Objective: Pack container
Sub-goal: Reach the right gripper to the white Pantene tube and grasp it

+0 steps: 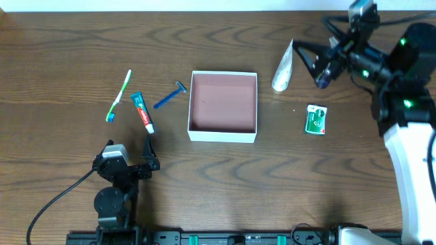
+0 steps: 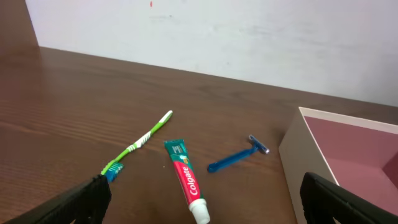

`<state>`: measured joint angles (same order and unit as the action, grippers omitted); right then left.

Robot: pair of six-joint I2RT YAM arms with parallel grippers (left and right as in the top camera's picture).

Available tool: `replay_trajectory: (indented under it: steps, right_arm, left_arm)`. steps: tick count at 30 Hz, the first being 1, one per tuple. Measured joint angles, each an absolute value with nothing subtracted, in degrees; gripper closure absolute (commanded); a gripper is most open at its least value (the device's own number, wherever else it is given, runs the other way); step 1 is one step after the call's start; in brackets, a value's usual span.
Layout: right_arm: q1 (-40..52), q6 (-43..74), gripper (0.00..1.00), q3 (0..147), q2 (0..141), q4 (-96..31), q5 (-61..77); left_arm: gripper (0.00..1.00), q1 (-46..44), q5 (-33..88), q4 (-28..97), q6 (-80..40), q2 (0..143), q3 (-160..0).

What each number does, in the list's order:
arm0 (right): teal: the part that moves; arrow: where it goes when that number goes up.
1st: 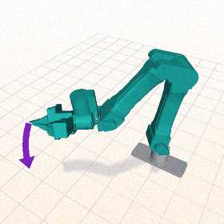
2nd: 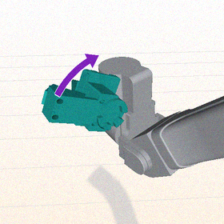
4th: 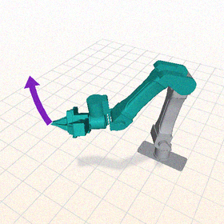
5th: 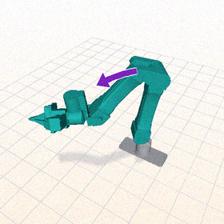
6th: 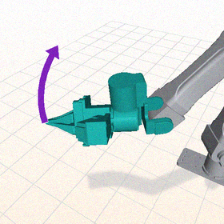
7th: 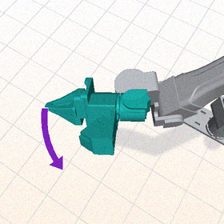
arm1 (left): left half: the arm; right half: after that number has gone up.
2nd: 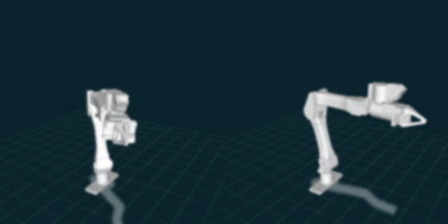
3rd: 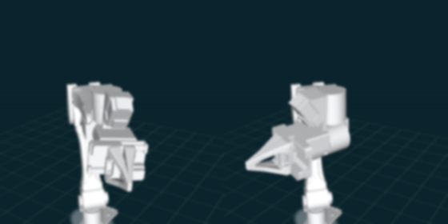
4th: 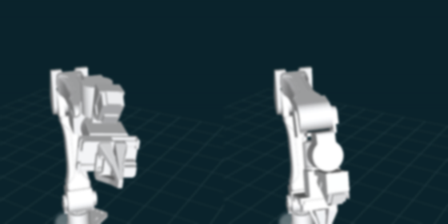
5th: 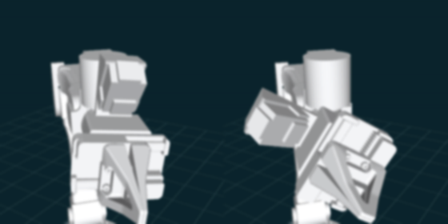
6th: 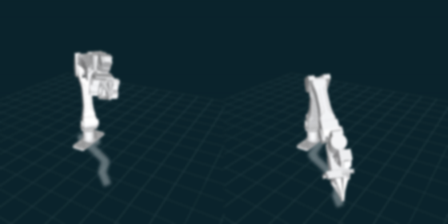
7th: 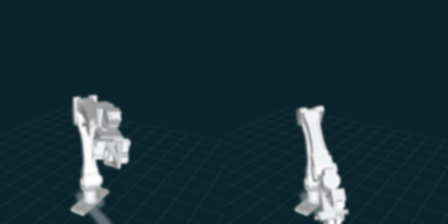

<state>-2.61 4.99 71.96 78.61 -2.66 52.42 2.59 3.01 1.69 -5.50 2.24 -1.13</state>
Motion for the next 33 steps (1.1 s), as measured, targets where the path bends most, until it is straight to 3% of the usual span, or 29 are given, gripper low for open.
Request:
replay_trajectory:
  steps: [3,8,13,16,24,33]
  right_arm:
    - [-2.3,8.1,0.01,72.5,82.5,-0.1,54.5]
    - [0.4,9.1,0.01,77.5,86.9,-13.2,50.2]
    - [8.4,5.2,0.01,87.3,88.9,-33.5,32.1]
    - [15.6,3.2,0.01,92.9,89.2,-39.5,17.9]
    - [27.8,0.2,0.01,95.2,89.4,-42.5,0.8]
    - [26.5,7.7,0.01,95.2,89.7,-36.4,-8.9]
  left_arm:
    - [0.02,2.6,3.0,1.7,-5.5,2.2,-1.1]
    - [0.02,2.6,3.0,1.7,-5.5,2.2,-1.1]
    - [0.02,2.6,3.0,1.7,-5.5,2.2,-1.1]
    - [0.02,2.6,3.0,1.7,-5.5,2.2,-1.1]
    - [0.02,2.6,3.0,1.7,-5.5,2.2,-1.1]
    - [0.02,2.6,3.0,1.7,-5.5,2.2,-1.1]
